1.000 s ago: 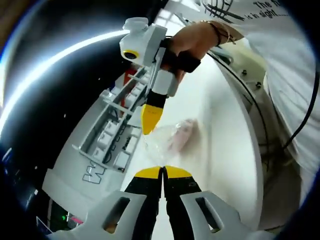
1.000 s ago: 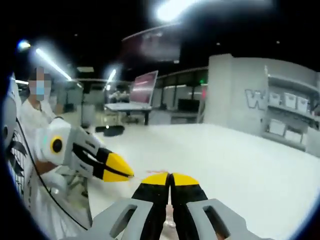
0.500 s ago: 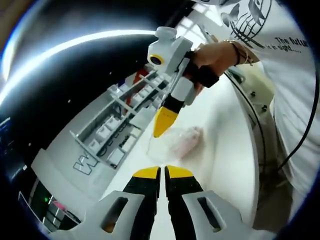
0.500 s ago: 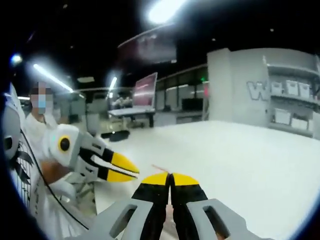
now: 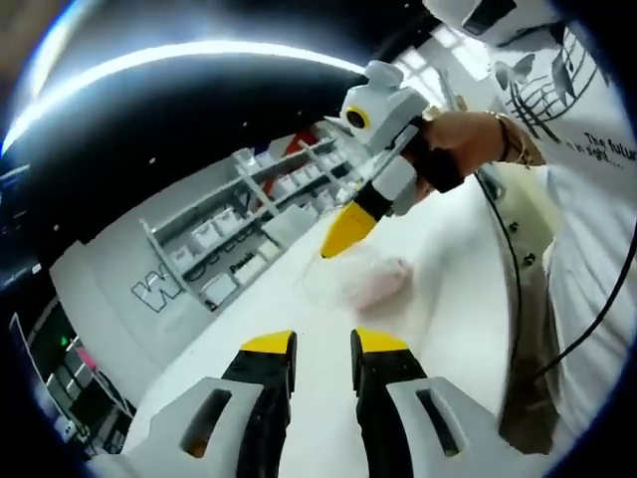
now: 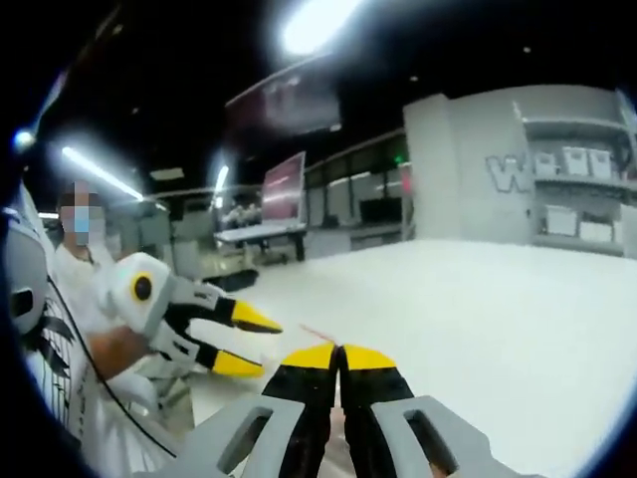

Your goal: Open the resealable bag by pulling the two sides of the seal apart until the entire bag opening is separated and visibly accessible.

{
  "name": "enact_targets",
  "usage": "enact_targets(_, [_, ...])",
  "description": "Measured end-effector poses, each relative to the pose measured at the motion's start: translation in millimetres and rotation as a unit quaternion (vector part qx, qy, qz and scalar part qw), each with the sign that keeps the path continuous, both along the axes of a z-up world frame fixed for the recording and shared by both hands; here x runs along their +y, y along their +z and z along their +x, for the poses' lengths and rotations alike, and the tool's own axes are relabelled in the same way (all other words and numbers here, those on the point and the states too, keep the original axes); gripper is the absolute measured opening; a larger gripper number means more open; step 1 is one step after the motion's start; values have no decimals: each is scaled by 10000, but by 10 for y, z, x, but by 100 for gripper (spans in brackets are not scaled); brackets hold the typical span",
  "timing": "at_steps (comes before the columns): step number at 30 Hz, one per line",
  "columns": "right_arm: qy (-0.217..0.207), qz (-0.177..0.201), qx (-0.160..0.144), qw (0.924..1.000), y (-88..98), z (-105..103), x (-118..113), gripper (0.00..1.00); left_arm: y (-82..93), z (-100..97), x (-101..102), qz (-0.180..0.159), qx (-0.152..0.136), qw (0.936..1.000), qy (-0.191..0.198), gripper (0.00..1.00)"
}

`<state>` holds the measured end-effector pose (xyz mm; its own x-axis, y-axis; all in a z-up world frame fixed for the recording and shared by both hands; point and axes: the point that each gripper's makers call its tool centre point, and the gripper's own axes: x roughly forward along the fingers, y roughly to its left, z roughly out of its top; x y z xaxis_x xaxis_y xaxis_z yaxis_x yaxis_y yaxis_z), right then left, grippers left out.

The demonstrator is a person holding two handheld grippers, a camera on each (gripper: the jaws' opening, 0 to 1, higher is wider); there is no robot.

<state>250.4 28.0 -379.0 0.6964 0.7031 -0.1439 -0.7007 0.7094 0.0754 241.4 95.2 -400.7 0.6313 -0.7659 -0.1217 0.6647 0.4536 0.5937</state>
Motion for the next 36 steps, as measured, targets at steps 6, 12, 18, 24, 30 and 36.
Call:
enact_targets(6, [-58,196,6,9998,38,8,-64,0,2,2,44,-338,497,9981,96,25])
enact_targets(12, [-53,517,35,9986,78,-6,-92,0,-63,51,100,-465,869,9942,421,33])
enact_targets(18, [-92,741,90,9972,98,-9,-144,0,-26,88,149,-931,1230,9865,557,44])
enact_targets(24, [-127,882,121,9960,122,0,-181,0,-77,129,222,-989,1432,9817,773,54])
enact_targets(30, [-94,1108,158,9937,182,-1,-197,0,-91,145,272,-1355,1761,9708,901,73])
enact_targets(36, [-92,1228,171,9922,231,4,-221,0,-108,176,343,-1466,1909,9651,1034,83])
